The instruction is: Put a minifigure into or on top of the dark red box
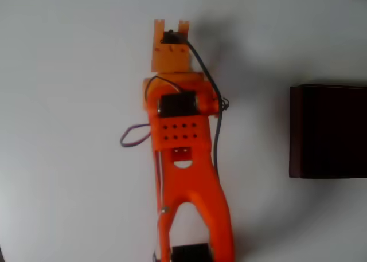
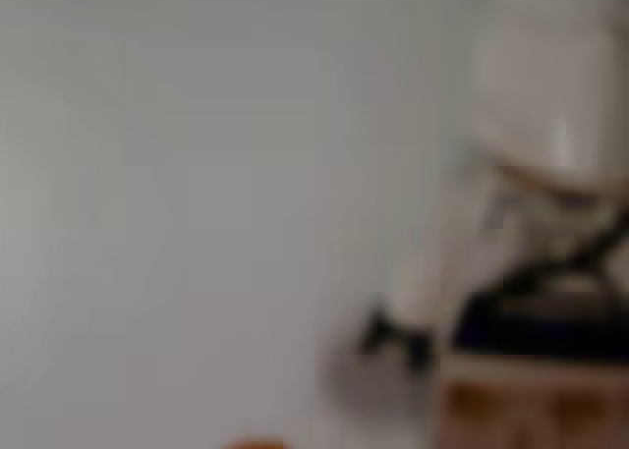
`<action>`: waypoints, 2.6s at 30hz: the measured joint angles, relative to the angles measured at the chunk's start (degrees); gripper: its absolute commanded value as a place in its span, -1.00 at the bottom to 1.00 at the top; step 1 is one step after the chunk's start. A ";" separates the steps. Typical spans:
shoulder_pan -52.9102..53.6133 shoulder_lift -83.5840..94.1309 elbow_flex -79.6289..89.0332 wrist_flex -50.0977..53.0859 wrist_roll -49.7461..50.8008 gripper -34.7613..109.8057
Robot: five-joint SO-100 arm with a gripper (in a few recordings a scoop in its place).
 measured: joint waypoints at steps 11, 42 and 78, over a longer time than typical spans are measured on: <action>0.70 -2.37 -1.93 0.00 -0.97 -0.33; 22.94 17.05 -17.40 32.26 -43.59 -0.52; 43.59 45.00 23.12 10.99 -69.35 -0.17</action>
